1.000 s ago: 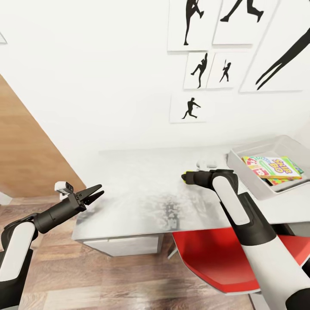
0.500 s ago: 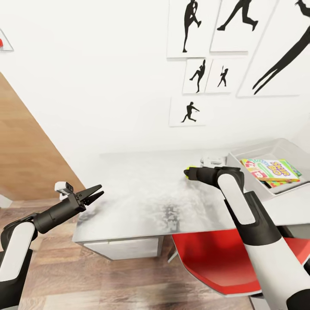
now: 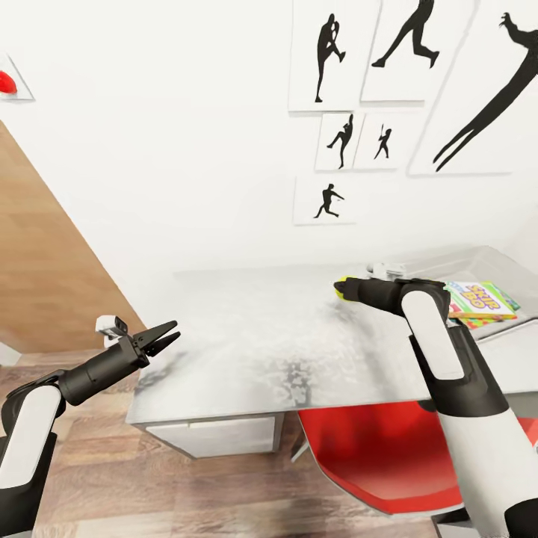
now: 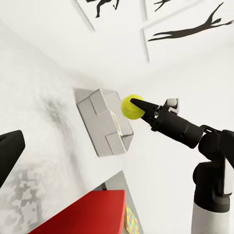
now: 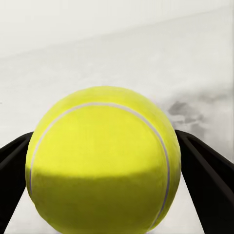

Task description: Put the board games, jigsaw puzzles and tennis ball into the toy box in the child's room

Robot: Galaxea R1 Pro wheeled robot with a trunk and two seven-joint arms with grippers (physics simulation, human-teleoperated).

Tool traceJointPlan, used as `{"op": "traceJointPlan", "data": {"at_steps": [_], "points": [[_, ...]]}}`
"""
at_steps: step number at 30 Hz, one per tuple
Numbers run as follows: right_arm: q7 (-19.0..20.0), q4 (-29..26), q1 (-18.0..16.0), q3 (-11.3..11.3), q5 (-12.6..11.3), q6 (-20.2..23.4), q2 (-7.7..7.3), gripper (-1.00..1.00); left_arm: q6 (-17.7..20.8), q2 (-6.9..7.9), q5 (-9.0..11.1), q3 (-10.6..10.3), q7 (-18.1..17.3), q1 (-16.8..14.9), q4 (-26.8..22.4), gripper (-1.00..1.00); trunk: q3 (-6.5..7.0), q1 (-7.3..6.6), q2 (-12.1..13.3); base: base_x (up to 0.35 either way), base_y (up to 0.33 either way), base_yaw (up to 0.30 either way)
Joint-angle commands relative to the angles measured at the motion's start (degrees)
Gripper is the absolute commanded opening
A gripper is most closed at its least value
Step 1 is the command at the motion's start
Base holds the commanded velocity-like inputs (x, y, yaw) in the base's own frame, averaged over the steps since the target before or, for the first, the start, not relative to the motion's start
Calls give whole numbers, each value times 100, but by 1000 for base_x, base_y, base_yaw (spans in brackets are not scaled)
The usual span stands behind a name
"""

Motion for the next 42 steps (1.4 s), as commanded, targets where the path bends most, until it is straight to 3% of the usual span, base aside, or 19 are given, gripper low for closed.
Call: {"op": "traceJointPlan", "data": {"at_steps": [1, 6, 12, 27, 38, 42], "points": [[-56, -4, -7, 8, -56, 11, -5, -100, 23, 0, -22, 6, -30, -5, 0, 100, 0, 4, -10, 0, 0, 0], [220, -7, -31, -176, -57, 11, -64, -100, 5, -11, -24, 5, -25, 5, 0, 100, 46, 4, -10, 0, 0, 0], [316, -9, -75, -247, -57, 11, -135, -100, -2, -17, -24, 1, -22, 14, -6, 100, 102, 4, -10, 0, 0, 0], [367, -9, -108, -389, -57, 11, -257, -100, -13, -20, -27, -2, -18, 19, -15, 100, 232, 4, -10, 0, 0, 0], [365, -8, -101, -666, -57, 11, -286, -100, -14, -18, -35, 1, -4, 42, -29, 100, 254, 4, -10, 0, -105, 0], [371, -7, -100, -760, -57, 11, -361, -100, -16, -18, -39, 2, -1, 53, -28, 100, 255, 4, -10, 0, -235, 0]]}}
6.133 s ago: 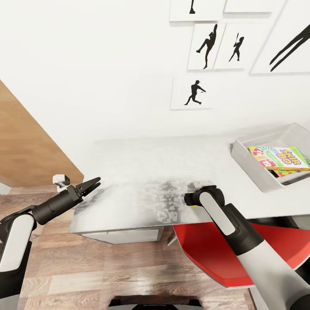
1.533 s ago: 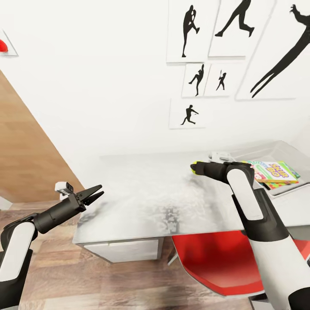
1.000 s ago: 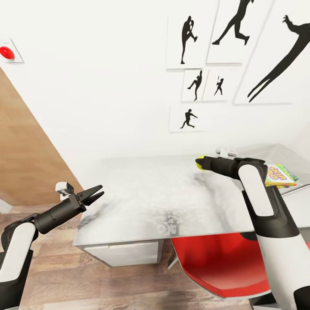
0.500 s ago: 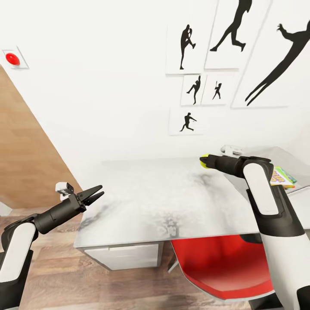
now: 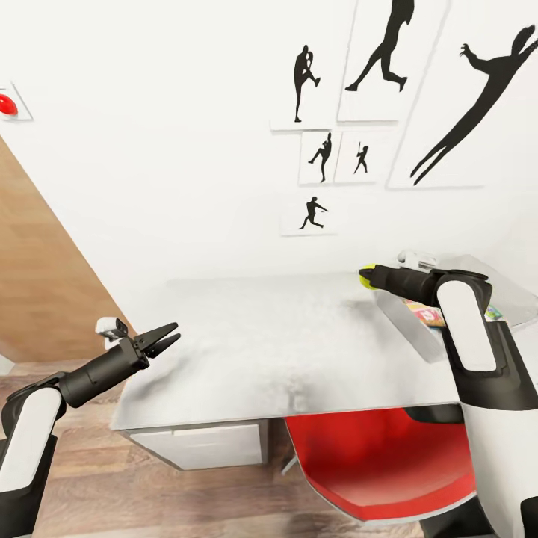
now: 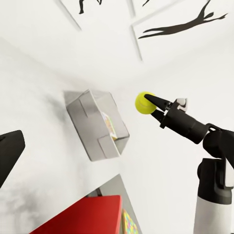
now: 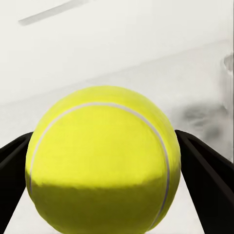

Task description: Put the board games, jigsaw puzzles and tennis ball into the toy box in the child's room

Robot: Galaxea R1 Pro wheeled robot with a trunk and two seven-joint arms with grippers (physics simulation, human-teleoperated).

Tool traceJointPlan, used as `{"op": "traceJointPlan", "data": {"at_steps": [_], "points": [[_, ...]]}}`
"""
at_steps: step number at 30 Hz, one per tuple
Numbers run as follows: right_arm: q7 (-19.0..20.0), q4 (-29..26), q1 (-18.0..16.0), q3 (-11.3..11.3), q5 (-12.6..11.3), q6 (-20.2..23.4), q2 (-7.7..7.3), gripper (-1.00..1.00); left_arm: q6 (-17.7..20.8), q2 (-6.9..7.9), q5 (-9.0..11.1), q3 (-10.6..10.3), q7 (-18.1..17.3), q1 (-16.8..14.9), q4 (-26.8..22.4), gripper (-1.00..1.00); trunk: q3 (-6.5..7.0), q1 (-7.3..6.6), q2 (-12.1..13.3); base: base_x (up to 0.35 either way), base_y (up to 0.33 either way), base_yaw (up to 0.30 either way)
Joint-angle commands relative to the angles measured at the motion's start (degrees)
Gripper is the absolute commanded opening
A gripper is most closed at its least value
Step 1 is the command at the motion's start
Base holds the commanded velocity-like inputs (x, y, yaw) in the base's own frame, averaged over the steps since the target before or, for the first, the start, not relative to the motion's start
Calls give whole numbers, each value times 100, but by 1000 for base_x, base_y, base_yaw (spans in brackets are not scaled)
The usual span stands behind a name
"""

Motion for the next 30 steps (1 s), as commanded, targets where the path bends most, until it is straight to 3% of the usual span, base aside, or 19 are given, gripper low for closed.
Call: {"op": "traceJointPlan", "data": {"at_steps": [1, 18, 30], "points": [[-57, -4, -6, -8, -60, 9, -32, -100, 24, -1, -20, 7, -26, -1, 0, 100, -10, 3, -11, 0, -252, 0], [-49, 0, -112, -211, -58, 9, -431, -100, 19, -7, -28, -10, 0, 44, 9, 100, -9, 3, -11, 0, -76, 0], [-46, -5, -226, -255, -58, 9, -540, -100, 21, -8, -25, 21, 29, 57, -8, 100, -9, 3, -11, 0, -3, 0]]}}
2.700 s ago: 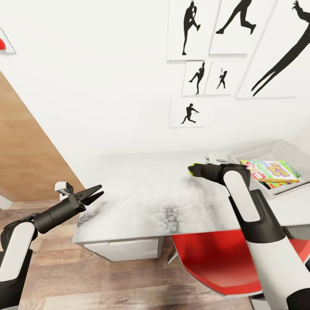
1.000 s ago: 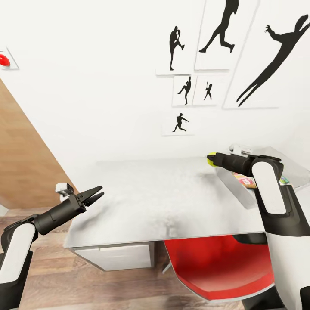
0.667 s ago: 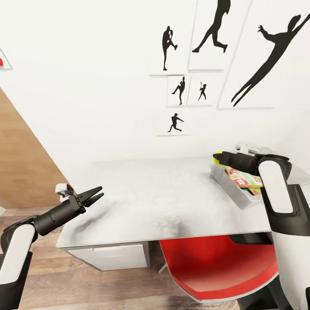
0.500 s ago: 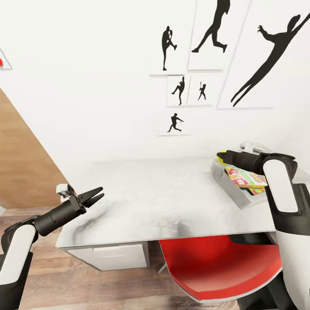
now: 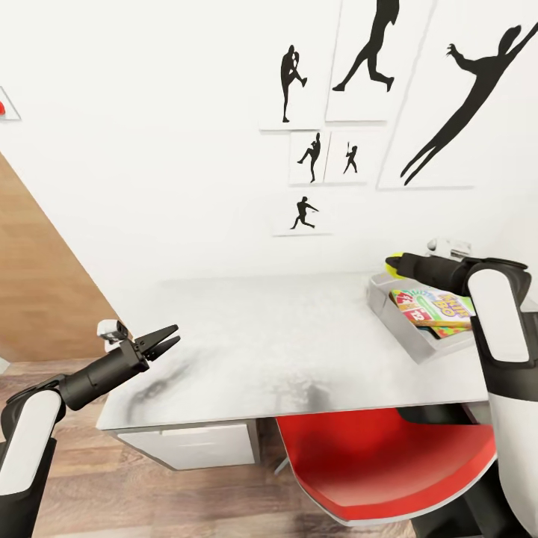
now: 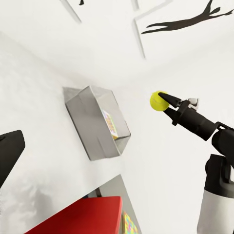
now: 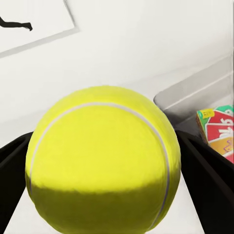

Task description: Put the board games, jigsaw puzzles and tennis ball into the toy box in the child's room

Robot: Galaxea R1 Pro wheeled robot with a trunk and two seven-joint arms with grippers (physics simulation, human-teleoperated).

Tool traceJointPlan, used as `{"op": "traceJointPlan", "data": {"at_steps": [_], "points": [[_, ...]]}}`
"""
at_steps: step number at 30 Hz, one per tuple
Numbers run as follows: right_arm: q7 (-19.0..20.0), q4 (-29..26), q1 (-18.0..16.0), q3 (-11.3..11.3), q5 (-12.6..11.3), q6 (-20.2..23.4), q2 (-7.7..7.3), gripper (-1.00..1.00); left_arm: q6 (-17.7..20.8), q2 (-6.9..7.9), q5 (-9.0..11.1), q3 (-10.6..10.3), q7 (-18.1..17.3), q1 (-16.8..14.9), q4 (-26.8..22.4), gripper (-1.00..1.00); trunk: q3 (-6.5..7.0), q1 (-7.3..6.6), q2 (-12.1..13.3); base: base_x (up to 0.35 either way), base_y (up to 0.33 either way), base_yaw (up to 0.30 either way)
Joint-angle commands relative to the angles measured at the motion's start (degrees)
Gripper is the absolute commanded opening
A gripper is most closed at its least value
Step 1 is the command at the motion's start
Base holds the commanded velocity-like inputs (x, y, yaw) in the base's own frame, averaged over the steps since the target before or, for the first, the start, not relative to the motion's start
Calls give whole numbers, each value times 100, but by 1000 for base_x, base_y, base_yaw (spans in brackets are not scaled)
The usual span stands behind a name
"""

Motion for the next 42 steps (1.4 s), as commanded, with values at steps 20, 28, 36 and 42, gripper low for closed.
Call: {"op": "traceJointPlan", "data": {"at_steps": [20, 28, 36, 42], "points": [[236, -2, -41, -28, -56, 11, -178, -100, 21, 5, -26, 11, -22, 3, 3, 100, -10, 3, -11, 0, 0, -1], [298, -3, -13, -111, -61, 11, -185, -100, 21, 5, -26, 11, -20, 4, -1, 100, -10, 3, -11, 0, -2, -83], [360, -3, -13, -185, -64, 11, -193, -100, 20, 10, -23, 11, -16, 4, -6, 100, -10, 3, -11, 0, -156, -213], [372, -4, -10, -196, -65, 11, -186, -100, 20, 8, -24, 11, -13, 5, -10, 100, -10, 3, -11, 0, -245, -126]]}}
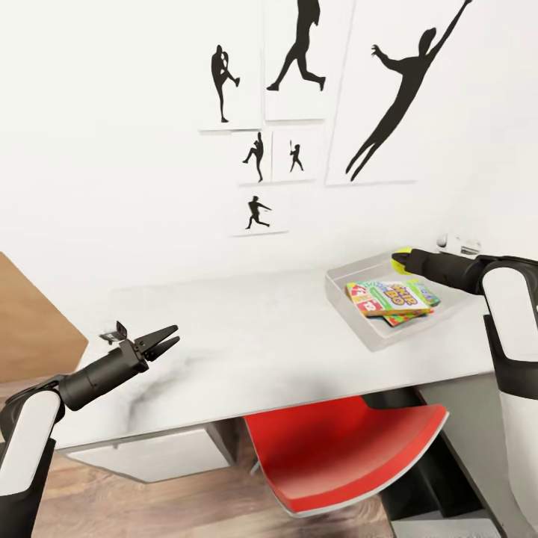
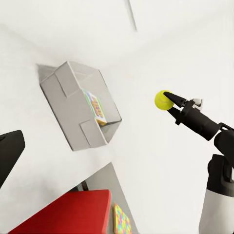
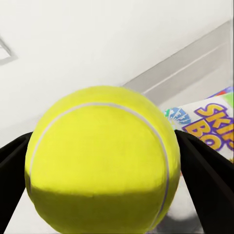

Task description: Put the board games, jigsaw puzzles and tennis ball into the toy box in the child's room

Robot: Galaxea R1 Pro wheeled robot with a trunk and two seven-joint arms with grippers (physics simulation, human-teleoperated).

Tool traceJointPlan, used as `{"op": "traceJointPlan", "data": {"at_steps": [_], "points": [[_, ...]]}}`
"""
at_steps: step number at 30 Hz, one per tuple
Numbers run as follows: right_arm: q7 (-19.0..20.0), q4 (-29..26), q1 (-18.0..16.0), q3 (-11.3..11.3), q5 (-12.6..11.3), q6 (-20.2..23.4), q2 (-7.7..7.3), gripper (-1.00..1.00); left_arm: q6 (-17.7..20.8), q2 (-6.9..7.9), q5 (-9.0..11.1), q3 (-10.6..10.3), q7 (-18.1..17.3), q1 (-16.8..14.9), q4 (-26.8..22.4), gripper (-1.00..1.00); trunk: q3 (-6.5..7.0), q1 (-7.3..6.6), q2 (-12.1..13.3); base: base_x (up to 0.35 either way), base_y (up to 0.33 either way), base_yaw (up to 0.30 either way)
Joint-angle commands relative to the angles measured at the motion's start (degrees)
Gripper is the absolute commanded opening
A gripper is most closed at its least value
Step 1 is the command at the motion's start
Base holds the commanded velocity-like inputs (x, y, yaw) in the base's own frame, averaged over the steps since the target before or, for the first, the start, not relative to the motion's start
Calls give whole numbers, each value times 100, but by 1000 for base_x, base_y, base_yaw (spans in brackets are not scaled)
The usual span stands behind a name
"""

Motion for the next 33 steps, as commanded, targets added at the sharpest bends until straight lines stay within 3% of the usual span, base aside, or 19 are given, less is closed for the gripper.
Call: {"op": "traceJointPlan", "data": {"at_steps": [1, 10, 33], "points": [[-55, -3, -1, -3, -60, 15, 0, -100, 24, -1, -21, 6, -26, -5, -3, 100, -10, 3, -11, 0, -259, -59], [-58, 8, 26, -6, -66, 15, 47, -100, 24, 4, -23, 14, -30, -5, 4, 100, -10, 3, -11, 0, -175, -23], [-2, 5, 84, 6, -130, 15, 46, -100, 24, 10, -16, 19, -38, -5, -4, 100, -10, 3, -11, 0, -15, -2]]}}
